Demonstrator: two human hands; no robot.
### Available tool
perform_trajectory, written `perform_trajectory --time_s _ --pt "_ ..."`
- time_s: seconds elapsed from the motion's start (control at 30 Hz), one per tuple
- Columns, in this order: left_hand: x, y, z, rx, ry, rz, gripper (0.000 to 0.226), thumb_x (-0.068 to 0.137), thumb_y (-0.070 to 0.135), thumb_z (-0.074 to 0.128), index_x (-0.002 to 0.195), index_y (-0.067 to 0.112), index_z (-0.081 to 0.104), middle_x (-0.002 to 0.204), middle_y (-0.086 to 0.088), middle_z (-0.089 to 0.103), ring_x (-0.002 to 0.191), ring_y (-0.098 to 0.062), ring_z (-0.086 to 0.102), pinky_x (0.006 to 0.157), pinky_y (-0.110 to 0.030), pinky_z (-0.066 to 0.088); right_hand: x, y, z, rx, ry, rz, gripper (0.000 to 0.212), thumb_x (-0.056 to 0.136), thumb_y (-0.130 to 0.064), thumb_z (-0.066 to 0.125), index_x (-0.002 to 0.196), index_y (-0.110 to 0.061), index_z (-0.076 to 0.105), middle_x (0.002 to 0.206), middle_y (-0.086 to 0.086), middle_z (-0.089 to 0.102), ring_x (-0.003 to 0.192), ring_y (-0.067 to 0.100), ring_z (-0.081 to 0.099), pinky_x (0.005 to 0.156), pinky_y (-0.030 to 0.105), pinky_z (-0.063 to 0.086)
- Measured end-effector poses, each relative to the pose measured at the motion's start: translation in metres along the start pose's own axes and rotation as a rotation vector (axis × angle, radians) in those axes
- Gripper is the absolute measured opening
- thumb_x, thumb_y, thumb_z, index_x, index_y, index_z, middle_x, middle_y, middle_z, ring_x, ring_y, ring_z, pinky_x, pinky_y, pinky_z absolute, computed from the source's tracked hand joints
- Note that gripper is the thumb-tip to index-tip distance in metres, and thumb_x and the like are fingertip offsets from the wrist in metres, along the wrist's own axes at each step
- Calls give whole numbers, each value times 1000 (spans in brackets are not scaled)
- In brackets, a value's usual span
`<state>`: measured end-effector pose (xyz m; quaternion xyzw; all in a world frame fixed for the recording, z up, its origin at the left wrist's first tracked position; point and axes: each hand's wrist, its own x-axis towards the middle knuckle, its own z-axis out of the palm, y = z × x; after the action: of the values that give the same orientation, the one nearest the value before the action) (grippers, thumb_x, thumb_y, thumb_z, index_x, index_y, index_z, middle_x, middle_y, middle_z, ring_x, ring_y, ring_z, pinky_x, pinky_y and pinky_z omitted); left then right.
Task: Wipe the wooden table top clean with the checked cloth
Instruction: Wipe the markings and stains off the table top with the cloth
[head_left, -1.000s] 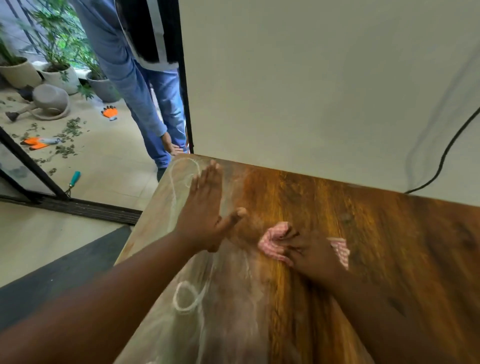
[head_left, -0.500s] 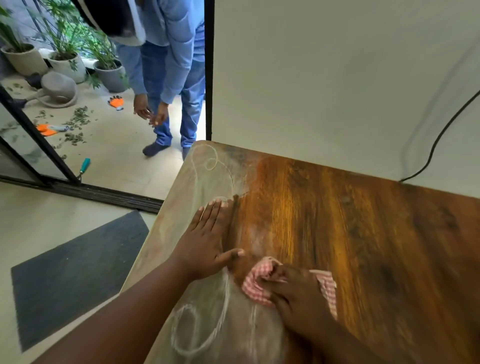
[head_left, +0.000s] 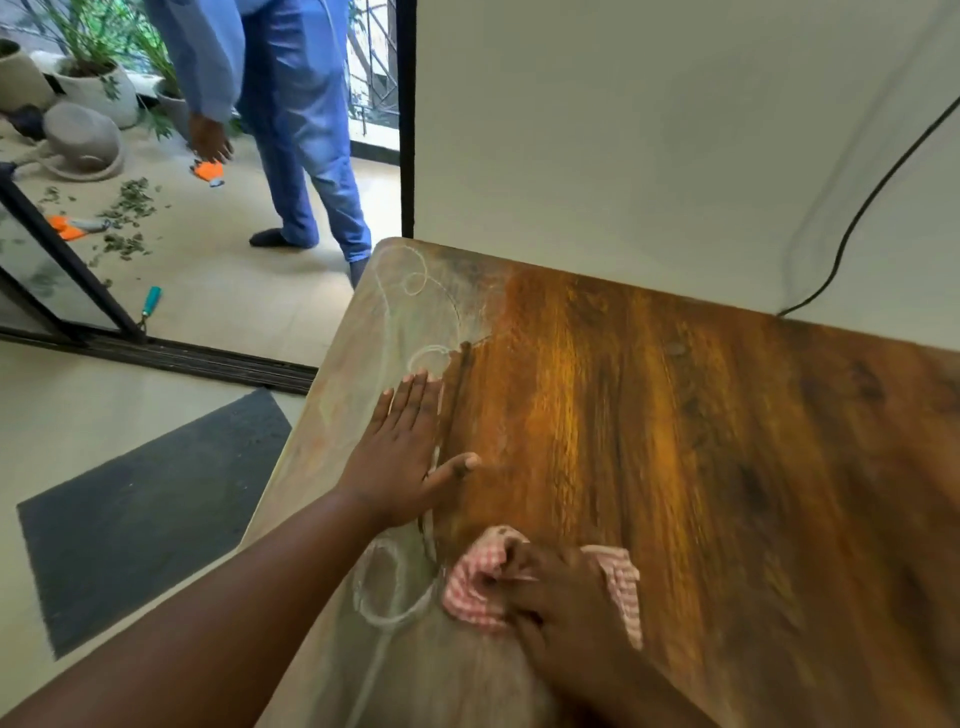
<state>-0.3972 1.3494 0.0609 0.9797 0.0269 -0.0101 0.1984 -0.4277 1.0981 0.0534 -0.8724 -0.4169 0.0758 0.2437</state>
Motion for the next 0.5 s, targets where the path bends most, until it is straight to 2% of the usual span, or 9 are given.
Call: perform_trajectory --time_s 0.03,0.1,0.17,0.23,0.3,0.37,0.43,0.5 --pt "-2 -1 -1 1 -10 -5 102 70 87 -5 142 17 -23 151 -3 -26 141 -15 -26 114 -31 -18 -3 16 -7 -19 3 31 46 74 -33 51 115 -50 58 112 -12 58 97 17 52 74 34 40" --pt "-7 -2 -1 21 -35 -8 102 70 87 -4 142 16 -25 152 -3 -26 141 -15 -26 114 -31 -18 24 45 -23 -56 73 221 40 81 -34 47 117 -49 58 113 -4 60 97 22 54 81 40 45" --pt "-13 -1 4 46 -67 3 104 72 85 -3 145 13 -22 154 -5 -23 141 -15 -25 115 -33 -17 66 67 -30 -149 146 450 34 89 -35 49 120 -44 58 126 2 55 106 28 47 91 40 38" --pt "-18 2 10 43 -83 -3 104 74 83 -1 148 11 -19 156 -7 -20 141 -15 -25 115 -33 -17 87 60 -21 -182 149 536 33 90 -34 51 120 -44 59 134 -2 49 112 29 40 94 39 31" --pt "-21 7 12 33 -82 0 103 76 81 0 148 9 -17 157 -9 -19 140 -14 -26 114 -31 -19 73 32 -5 -139 121 401 36 88 -35 46 119 -45 60 134 -6 48 113 27 39 92 37 27" --pt "-24 14 11 -3 -75 17 104 76 80 0 148 7 -16 156 -9 -20 140 -14 -25 114 -30 -19 20 1 13 -102 13 210 39 83 -34 43 116 -45 61 129 -8 50 112 22 41 89 35 30" --pt "-29 21 8 -41 -58 21 104 76 81 2 148 7 -16 153 -5 -23 140 -13 -26 113 -29 -20 -44 -18 17 -63 -47 109 40 79 -34 47 115 -47 59 122 -13 51 107 18 44 82 31 33" --pt "-36 25 7 -48 -54 16 103 77 80 2 147 8 -18 153 -5 -24 140 -14 -27 114 -30 -19 -93 -13 9 -64 -27 31 46 73 -35 54 116 -52 55 120 -17 49 103 16 47 81 30 34"
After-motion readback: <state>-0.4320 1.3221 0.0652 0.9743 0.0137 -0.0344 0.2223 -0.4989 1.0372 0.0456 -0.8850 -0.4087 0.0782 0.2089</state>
